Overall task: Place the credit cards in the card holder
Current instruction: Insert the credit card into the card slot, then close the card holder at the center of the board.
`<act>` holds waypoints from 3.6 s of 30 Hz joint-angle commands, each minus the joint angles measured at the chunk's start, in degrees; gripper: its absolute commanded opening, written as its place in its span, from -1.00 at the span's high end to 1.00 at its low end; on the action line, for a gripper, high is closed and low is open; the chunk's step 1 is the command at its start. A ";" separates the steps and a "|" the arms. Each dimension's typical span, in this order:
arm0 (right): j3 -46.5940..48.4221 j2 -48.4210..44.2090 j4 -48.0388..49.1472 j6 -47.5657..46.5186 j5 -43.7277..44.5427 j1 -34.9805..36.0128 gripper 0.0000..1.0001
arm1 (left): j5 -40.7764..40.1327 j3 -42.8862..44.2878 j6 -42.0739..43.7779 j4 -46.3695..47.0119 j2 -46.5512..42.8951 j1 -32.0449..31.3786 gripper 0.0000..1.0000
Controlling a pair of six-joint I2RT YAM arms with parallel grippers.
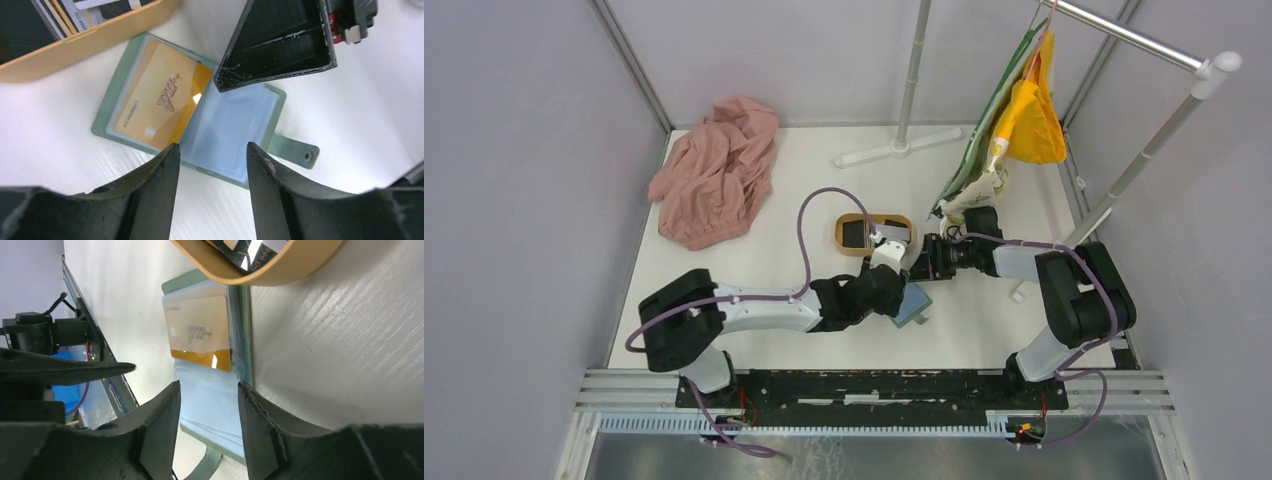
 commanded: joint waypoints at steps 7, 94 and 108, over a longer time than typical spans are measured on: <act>1.29 -6.38 0.12 -15.82 -1.74 -0.16 0.01 | 19.66 -13.81 1.40 16.92 -10.41 16.41 -0.09; 3.47 -3.84 -16.32 -63.96 19.73 17.38 0.88 | 39.36 -24.15 -20.84 43.85 4.20 22.46 -0.23; 4.49 -4.26 -18.11 -62.85 15.08 16.94 0.88 | 46.54 -25.70 -26.86 58.81 7.10 24.26 -0.06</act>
